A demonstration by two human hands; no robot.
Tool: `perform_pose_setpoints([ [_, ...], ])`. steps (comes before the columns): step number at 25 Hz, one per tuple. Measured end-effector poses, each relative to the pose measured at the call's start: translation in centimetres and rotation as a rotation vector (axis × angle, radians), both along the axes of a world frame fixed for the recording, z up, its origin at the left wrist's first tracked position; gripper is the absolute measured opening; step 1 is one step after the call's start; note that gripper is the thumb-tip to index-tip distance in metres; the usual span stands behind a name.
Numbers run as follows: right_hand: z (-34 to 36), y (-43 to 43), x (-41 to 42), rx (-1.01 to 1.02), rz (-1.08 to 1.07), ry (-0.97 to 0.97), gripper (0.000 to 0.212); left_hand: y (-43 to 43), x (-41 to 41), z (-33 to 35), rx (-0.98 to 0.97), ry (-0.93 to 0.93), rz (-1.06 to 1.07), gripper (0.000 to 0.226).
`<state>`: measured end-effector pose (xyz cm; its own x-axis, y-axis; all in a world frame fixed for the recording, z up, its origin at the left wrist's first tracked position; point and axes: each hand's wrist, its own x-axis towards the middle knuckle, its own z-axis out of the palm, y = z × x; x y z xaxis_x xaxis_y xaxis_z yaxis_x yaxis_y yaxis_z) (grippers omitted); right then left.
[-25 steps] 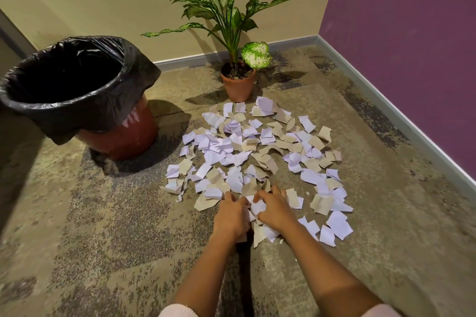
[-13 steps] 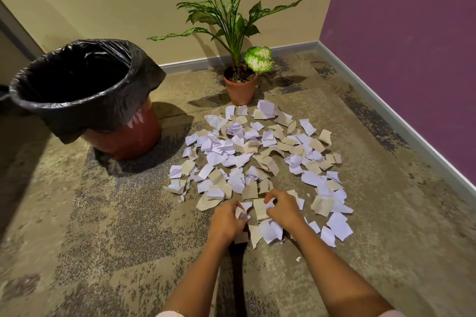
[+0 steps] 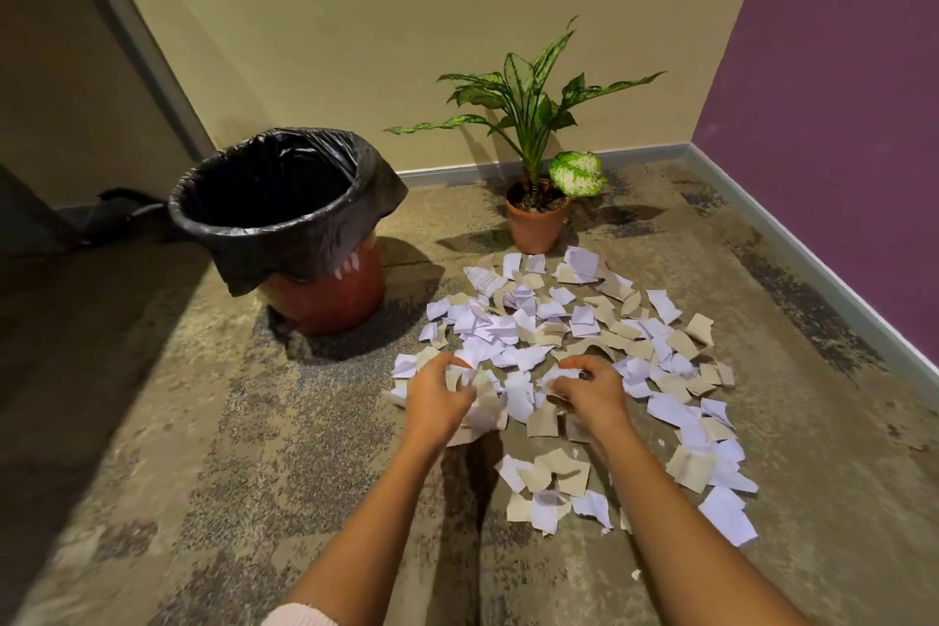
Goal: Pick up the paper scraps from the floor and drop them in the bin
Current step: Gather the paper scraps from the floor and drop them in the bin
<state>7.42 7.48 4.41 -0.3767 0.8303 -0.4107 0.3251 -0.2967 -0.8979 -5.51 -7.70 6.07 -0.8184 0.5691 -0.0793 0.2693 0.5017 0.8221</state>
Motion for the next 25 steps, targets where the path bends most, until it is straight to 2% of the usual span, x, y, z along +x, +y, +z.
perform_pose_setpoints([
  [4, 2.0, -1.2, -3.7, -0.087, 0.017, 0.21, 0.025, -0.8, -4.2, 4.1, 0.069, 0.124, 0.076, 0.015],
  [9, 4.7, -2.7, -7.6, -0.141, 0.059, 0.314, 0.022, -1.2, -10.2, 10.2, 0.146, 0.355, 0.22, 0.013],
  [14, 7.5, -2.6, -11.4, -0.15, 0.08, 0.381, 0.02, -0.1, -16.9, 16.4, 0.224, 0.475, 0.294, 0.015],
  [18, 10.9, -2.4, -15.7, -0.107, 0.081, 0.392, 0.023, -0.5, -21.9, 18.8, 0.183, 0.461, 0.361, 0.017],
  [21, 14.3, -2.7, -20.4, -0.08, 0.122, 0.476, 0.023, -1.1, -25.0, 19.0, 0.135, 0.406, 0.374, 0.018],
  [25, 18.1, -3.4, -26.2, -0.012, 0.187, 0.552, 0.023, -1.6, -28.9, 18.4, 0.084, 0.323, 0.371, 0.036],
])
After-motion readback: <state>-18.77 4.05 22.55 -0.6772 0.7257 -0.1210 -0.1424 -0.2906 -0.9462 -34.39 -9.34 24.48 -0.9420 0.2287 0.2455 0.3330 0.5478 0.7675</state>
